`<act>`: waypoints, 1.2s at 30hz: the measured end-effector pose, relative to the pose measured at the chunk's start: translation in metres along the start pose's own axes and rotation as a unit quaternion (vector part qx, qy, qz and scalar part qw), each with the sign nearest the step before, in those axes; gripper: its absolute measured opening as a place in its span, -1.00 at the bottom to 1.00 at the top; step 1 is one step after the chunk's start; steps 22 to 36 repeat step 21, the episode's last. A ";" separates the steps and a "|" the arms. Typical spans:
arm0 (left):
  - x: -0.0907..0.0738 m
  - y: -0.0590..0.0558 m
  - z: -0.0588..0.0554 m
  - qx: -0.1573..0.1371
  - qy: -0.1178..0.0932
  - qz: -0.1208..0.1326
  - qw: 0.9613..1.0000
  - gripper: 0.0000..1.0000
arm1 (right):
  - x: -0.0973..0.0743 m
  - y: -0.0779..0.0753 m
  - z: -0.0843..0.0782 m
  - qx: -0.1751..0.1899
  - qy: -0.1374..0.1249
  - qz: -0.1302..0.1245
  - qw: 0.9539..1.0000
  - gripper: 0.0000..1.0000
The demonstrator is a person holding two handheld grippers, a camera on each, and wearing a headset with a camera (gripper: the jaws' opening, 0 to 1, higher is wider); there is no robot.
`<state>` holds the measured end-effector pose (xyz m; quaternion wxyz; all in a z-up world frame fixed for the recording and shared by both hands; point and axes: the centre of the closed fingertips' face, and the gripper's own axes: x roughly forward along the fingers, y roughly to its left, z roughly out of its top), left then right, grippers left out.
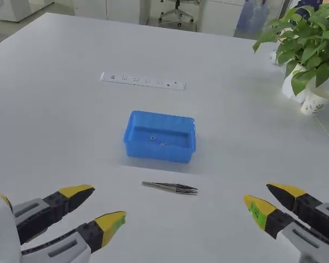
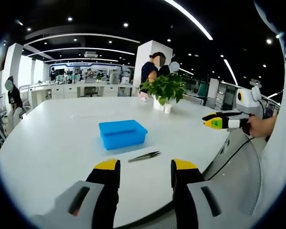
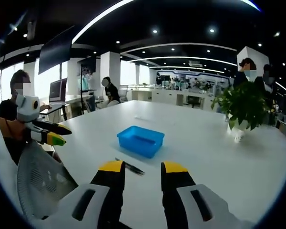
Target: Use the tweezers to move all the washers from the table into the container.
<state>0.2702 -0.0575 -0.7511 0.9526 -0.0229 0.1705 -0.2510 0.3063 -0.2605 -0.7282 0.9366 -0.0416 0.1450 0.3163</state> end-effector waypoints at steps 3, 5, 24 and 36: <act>0.000 0.002 0.002 -0.001 -0.002 0.008 1.000 0.01 | 0.000 0.003 -0.006 0.006 0.004 0.001 1.000 -0.34; 0.001 0.003 0.004 0.000 -0.003 0.011 1.000 0.05 | 0.001 0.005 -0.012 0.014 0.013 0.004 1.000 -0.28; 0.005 -0.011 0.011 0.048 0.020 -0.016 0.999 0.01 | 0.002 0.006 -0.017 0.001 0.030 -0.004 1.000 -0.27; 0.005 -0.011 0.011 0.048 0.020 -0.016 0.999 0.01 | 0.002 0.006 -0.017 0.001 0.030 -0.004 1.000 -0.27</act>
